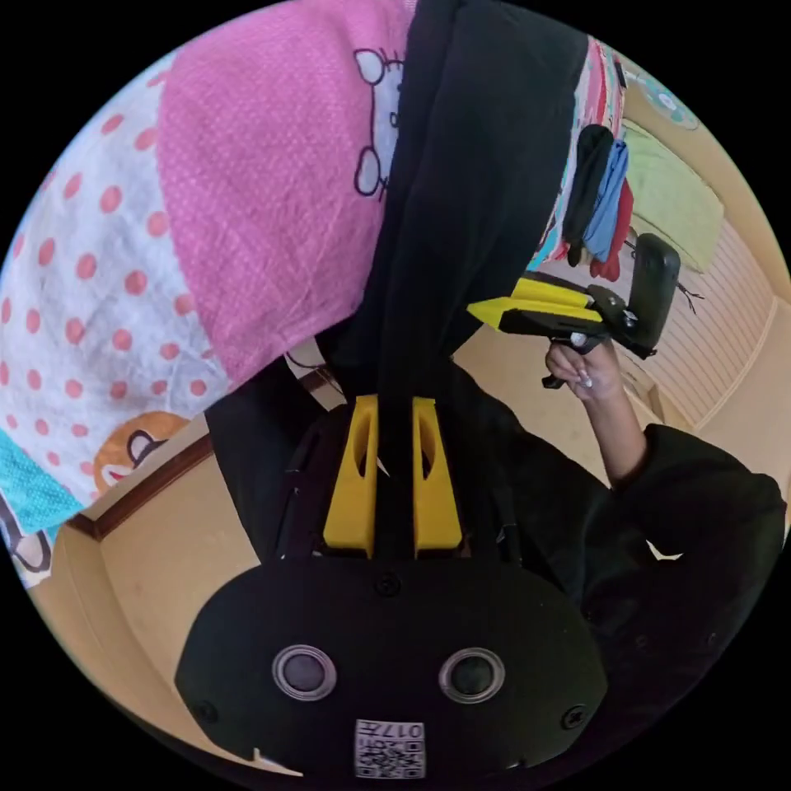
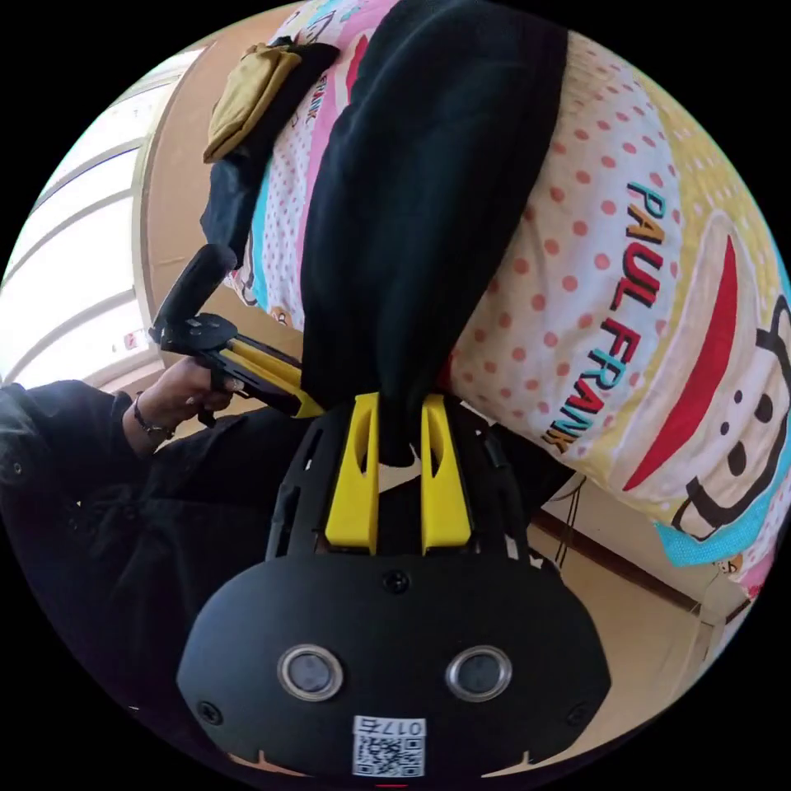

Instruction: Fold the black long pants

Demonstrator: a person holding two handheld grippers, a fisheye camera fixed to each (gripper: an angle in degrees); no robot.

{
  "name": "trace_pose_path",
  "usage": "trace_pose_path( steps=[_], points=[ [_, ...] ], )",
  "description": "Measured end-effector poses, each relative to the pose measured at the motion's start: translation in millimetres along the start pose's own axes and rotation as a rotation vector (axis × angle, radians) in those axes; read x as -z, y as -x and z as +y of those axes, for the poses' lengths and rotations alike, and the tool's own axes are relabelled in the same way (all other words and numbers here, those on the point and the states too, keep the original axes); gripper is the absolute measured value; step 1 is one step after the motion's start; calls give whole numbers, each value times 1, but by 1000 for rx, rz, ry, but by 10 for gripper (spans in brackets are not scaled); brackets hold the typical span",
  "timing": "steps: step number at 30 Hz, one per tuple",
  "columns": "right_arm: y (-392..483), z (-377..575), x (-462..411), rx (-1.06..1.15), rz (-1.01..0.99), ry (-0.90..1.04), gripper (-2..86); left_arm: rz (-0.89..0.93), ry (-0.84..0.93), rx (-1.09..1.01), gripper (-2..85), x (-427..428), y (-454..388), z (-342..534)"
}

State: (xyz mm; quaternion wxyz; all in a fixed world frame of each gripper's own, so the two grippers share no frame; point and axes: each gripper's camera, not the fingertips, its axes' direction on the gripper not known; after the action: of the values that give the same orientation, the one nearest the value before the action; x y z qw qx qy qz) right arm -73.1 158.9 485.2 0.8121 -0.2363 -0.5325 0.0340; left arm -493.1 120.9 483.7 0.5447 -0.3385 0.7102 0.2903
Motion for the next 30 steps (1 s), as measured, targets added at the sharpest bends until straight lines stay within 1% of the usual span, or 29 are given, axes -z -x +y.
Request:
trace_pose_path(
  steps=[1,2,3,4,5,7,8,10,12,13,16,20,22,24,25,26,28,29,30],
  points=[
    [-8,6,23,4,-20,-90,101,-13,-64,-28,109,15,-6,2],
    [-13,8,34,2,-28,-138,105,-18,-150,-67,126,37,-11,4],
    [-24,10,57,1,-56,-231,112,-18,-203,-91,134,50,-13,5],
    [-38,8,74,3,-100,-308,118,-14,-320,-142,136,76,-16,9],
    [-46,6,82,0,-125,-337,121,0,-438,-186,137,102,-15,10],
    [-75,-12,94,-1,-229,-393,132,32,-556,-217,140,133,-8,1],
    [-80,-16,93,5,-255,-385,133,64,-579,-215,144,144,0,-12],
    [-88,-24,69,24,-342,-279,140,98,-556,-199,158,150,10,-37],
    [-81,-12,51,47,-344,-260,141,99,-483,-181,166,141,15,-60],
    [-77,1,43,45,-340,-282,141,111,-462,-181,167,134,15,-68],
    [-81,32,25,20,-416,-299,144,131,-485,-178,164,123,12,-61],
    [-91,59,4,26,-471,-306,142,223,-368,-179,150,73,11,-37],
    [-98,68,1,37,-508,-338,142,212,-349,-156,137,50,9,-25],
    [-103,69,3,70,-505,-318,141,210,-418,-105,115,42,7,-10],
    [-106,68,8,98,-493,-282,142,249,-446,-50,94,41,8,-5],
    [-108,68,11,110,-485,-265,144,329,-447,-16,71,39,9,-3],
    [-105,71,21,171,-430,-210,152,463,-466,6,73,38,3,0],
    [-102,72,22,185,-402,-192,155,482,-483,7,75,38,-5,3],
    [-97,73,20,206,-338,-146,161,462,-493,13,76,40,-9,4]
  ],
)
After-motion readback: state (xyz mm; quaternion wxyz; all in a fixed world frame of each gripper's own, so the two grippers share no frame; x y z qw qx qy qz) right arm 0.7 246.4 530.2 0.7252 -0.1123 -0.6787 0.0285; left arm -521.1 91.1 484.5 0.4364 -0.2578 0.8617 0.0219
